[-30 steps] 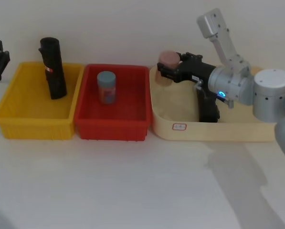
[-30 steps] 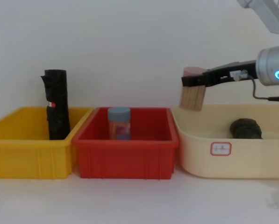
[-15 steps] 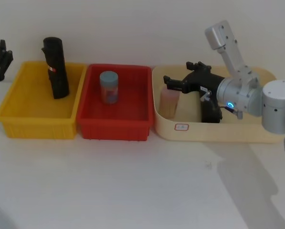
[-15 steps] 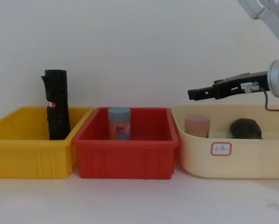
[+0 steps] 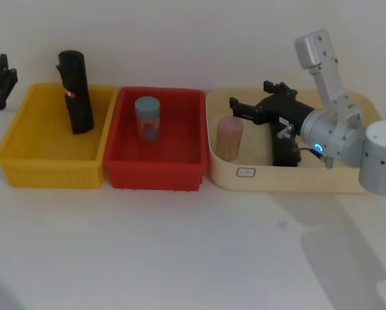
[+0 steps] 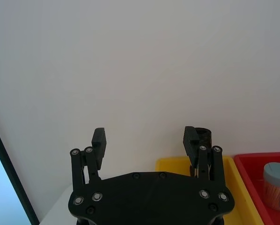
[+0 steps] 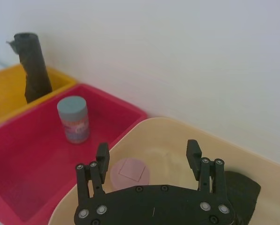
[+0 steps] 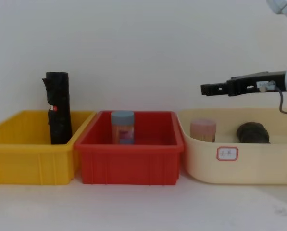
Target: Pick up the garbage bag with the one hand and transfer it to the other hand.
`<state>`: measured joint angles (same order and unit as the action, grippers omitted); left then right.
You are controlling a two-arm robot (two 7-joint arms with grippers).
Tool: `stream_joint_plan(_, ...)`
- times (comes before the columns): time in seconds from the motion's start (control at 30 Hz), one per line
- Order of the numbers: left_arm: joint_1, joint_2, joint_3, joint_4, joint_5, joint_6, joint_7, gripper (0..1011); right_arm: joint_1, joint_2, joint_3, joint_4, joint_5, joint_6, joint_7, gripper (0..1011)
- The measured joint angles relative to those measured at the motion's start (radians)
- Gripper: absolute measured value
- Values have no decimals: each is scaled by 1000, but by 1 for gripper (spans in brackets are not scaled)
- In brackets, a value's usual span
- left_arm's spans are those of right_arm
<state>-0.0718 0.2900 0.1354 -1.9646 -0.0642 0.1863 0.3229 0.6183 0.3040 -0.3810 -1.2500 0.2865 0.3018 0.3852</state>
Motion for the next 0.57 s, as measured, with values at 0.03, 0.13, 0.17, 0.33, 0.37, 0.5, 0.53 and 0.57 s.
stream_joint_plan(0.03,0,0,0,0,0,0,0,1001,-18,-2,11,-22,5,0,-17,1000)
stream_joint_plan(0.13,0,0,0,0,0,0,0,1001,-41,-5,25,-51,11,0,-39,1000)
stream_joint_plan(0.17,0,0,0,0,0,0,0,1001,-49,-6,29,-61,13,0,-46,1000)
stream_joint_plan(0.33,0,0,0,0,0,0,0,1001,-89,-12,54,-113,23,2,-82,1000)
stream_joint_plan(0.37,0,0,0,0,0,0,0,1001,-93,-13,56,-117,24,2,-85,999)
stream_joint_plan(0.5,0,0,0,0,0,0,0,1001,-114,-16,68,-145,29,3,-105,1000)
stream_joint_plan(0.53,0,0,0,0,0,0,0,1001,-117,-17,70,-149,30,4,-108,1000)
stream_joint_plan(0.57,0,0,0,0,0,0,0,1001,-120,-17,71,-152,31,4,-110,1000)
